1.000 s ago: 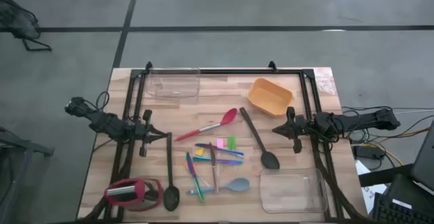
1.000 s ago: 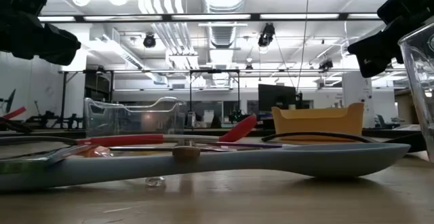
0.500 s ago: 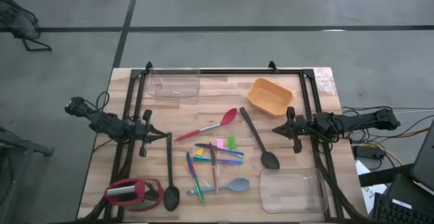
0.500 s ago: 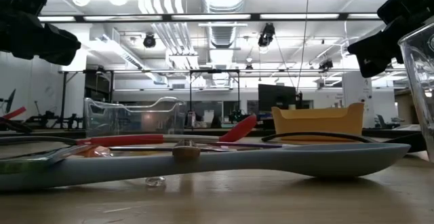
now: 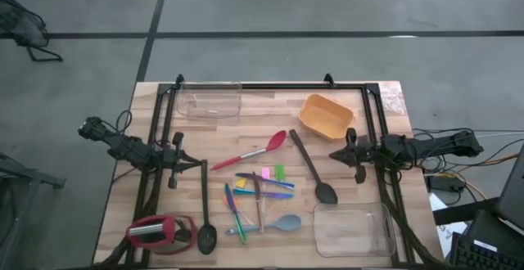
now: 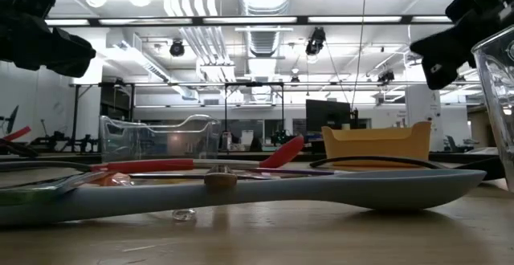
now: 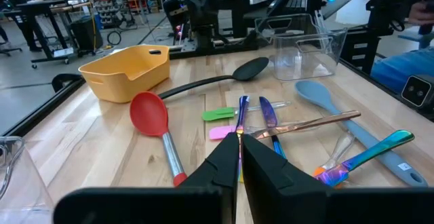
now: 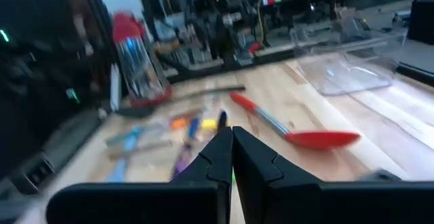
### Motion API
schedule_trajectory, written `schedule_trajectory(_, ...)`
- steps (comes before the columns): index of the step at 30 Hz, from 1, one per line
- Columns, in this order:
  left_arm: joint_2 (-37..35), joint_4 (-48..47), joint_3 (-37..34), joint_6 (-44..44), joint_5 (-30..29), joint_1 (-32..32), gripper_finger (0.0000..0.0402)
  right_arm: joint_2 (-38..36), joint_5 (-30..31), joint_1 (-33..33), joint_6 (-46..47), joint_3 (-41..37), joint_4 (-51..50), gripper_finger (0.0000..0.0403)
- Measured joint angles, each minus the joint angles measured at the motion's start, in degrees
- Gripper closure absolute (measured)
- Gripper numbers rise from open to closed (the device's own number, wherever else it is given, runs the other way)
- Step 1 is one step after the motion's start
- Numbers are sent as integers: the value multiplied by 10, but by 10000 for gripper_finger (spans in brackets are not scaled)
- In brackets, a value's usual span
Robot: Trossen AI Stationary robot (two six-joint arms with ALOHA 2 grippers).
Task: Pick & Place Kitchen Items
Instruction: Put the black serving spoon into the bottom transparent bin
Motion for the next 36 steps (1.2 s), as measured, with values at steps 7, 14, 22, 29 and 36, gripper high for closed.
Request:
schedule_trajectory(7,0,0,0,0,0,0,378,4,14,-3,75,0,74,394)
schedule_trajectory(14,0,0,0,0,0,0,378,75,17,-4,163,11,85,368)
schedule_trajectory(22,0,0,0,0,0,0,378,248,78,-4,222,114,-44,275)
schedule_trajectory(29,0,1,0,0,0,0,378,397,105,-4,273,249,-215,206)
schedule_trajectory(36,0,1,0,0,0,0,378,535,107,-4,292,336,-247,186)
